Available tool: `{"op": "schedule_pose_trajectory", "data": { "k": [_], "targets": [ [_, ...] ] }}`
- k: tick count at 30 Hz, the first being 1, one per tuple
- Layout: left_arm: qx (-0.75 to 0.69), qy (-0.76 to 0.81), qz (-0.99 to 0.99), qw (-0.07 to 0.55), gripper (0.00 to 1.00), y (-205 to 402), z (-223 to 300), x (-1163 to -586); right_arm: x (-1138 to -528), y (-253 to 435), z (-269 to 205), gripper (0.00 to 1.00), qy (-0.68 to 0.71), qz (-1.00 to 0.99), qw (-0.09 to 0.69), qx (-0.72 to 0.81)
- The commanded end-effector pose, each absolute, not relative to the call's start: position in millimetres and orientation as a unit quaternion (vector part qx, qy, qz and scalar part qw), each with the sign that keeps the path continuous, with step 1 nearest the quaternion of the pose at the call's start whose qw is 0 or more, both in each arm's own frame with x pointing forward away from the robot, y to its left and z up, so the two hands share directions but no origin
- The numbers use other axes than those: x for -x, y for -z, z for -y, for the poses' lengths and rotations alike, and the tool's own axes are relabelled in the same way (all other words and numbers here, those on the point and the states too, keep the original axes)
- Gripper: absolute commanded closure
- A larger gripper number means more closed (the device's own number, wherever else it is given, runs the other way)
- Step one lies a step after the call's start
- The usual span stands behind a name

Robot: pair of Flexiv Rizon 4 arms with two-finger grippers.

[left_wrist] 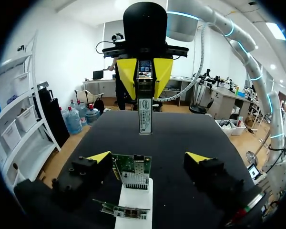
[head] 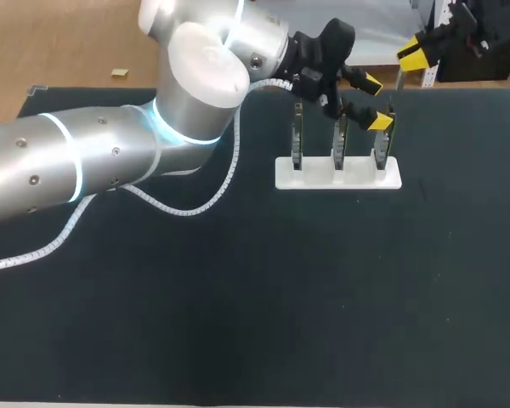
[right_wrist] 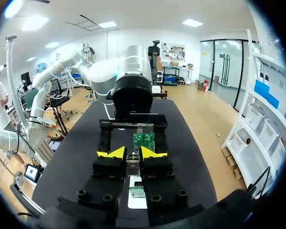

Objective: Pick up the optical module with the left hand, and insert it into the network port with the right hand.

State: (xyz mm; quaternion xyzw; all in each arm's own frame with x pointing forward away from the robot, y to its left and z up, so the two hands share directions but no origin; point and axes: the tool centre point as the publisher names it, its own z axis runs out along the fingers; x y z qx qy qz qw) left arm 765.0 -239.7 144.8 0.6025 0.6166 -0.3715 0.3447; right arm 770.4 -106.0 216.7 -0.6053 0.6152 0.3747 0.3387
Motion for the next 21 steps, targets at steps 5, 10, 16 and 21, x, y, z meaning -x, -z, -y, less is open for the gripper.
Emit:
{"op": "schedule_pose_trajectory", "data": {
  "k": [5,10,16,21],
  "targets": [
    [-0.604,0.368,-0.619,0.342,0.00,-144.1,238.2,-761.4,-771.1,-216.4,105.1,1.00,-0.374,-0.615,0.339,0.606],
    [-0.604,0.367,-0.621,0.338,0.00,-141.3,236.9,-760.0,-771.1,-216.3,105.4,1.00,-0.374,-0.616,0.339,0.605],
    [-0.607,0.362,-0.624,0.333,0.00,-139.6,235.3,-758.9,-771.3,-216.4,105.7,1.00,-0.374,-0.615,0.339,0.605],
    [-0.608,0.360,-0.623,0.335,0.00,-141.1,234.8,-759.0,-771.5,-215.9,105.6,1.00,-0.374,-0.615,0.339,0.606]
  ]
}}
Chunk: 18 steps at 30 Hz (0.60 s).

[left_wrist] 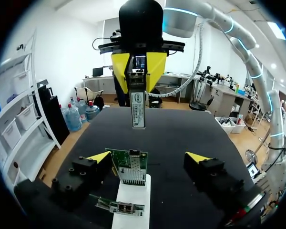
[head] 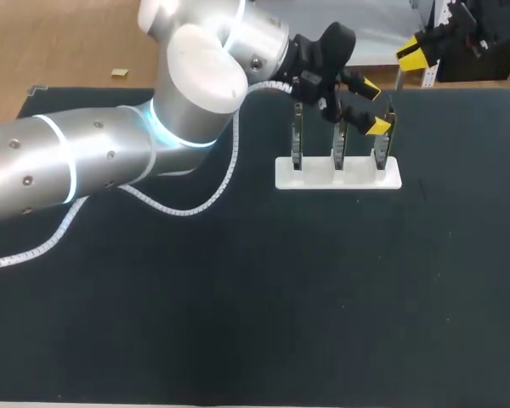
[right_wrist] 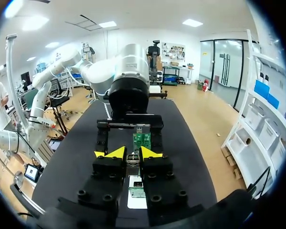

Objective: Pick up the optical module with the left hand, and insert it into the network port with the right hand.

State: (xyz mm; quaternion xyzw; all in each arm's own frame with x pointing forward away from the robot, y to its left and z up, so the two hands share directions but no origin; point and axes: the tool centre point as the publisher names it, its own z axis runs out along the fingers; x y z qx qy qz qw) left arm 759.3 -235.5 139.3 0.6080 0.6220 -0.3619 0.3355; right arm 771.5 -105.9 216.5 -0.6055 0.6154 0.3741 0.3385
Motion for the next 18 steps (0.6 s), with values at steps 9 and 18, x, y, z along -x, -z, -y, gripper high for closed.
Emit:
{"op": "schedule_pose_trajectory", "data": {
  "k": [9,18],
  "targets": [
    [-0.609,0.360,-0.625,0.330,0.00,-138.7,233.0,-758.1,-771.8,-215.7,105.3,1.00,-0.374,-0.615,0.339,0.606],
    [-0.613,0.364,-0.619,0.329,0.00,-142.2,235.0,-756.7,-773.2,-215.7,104.2,1.00,-0.374,-0.615,0.338,0.607]
  ]
}}
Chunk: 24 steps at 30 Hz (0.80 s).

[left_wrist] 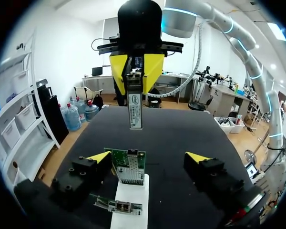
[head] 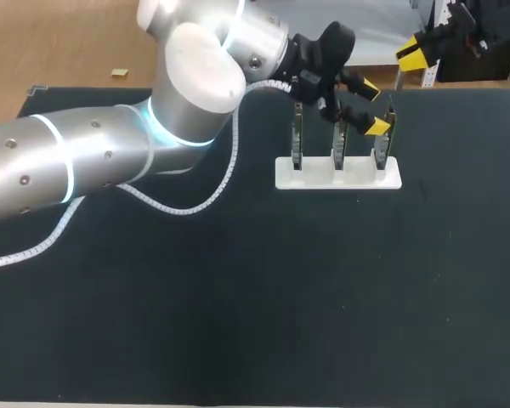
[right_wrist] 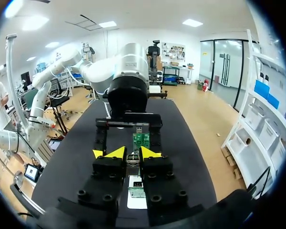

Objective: Pick up the optical module with the left hand, and insert it into the network port with the right hand.

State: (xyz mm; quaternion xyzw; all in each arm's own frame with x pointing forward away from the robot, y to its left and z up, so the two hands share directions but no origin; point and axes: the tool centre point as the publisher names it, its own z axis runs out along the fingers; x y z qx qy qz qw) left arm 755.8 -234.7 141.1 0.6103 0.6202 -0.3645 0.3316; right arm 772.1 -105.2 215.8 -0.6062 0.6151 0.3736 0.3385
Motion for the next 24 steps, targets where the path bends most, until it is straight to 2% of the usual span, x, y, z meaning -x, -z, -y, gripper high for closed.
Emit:
{"op": "schedule_pose_trajectory", "data": {
  "k": [1,24],
  "targets": [
    [-0.613,0.363,-0.619,0.329,0.00,-141.5,235.0,-757.0,-773.4,-215.7,104.0,1.00,-0.373,-0.615,0.338,0.607],
    [-0.620,0.360,-0.621,0.318,0.00,-138.5,234.6,-759.7,-774.2,-214.4,105.0,1.00,-0.375,-0.617,0.341,0.602]
  ]
}}
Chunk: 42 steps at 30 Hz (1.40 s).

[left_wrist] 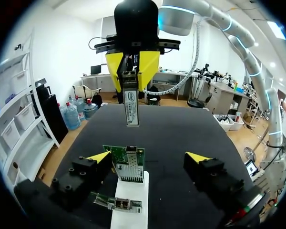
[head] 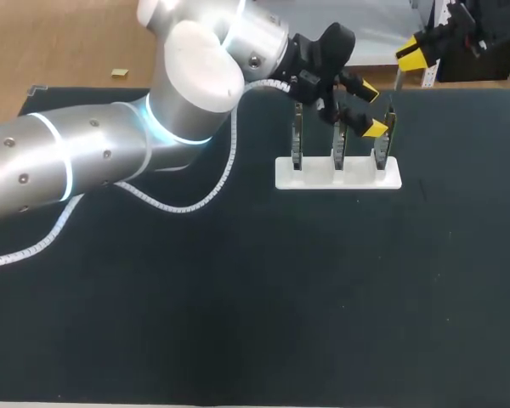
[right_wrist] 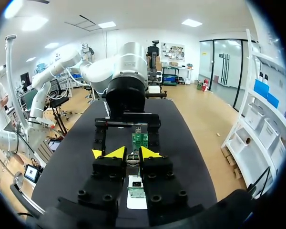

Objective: Pick up the optical module with the left hand, and insert it into the network port with the right hand.

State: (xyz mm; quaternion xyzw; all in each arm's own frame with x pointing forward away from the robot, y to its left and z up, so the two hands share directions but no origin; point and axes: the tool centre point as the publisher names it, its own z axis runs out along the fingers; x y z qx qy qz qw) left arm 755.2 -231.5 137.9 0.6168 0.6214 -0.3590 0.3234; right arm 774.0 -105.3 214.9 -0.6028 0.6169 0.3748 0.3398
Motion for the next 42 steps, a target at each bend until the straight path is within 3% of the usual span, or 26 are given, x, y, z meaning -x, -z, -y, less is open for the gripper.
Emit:
{"op": "schedule_pose_trajectory", "data": {
  "k": [1,42],
  "targets": [
    [-0.620,0.360,-0.621,0.318,0.00,-138.4,234.9,-759.7,-774.2,-214.4,105.1,1.00,-0.375,-0.617,0.341,0.602],
    [-0.620,0.360,-0.623,0.315,0.00,-137.5,234.9,-759.4,-769.7,-202.5,108.1,1.00,-0.363,-0.627,0.343,0.598]
  ]
}}
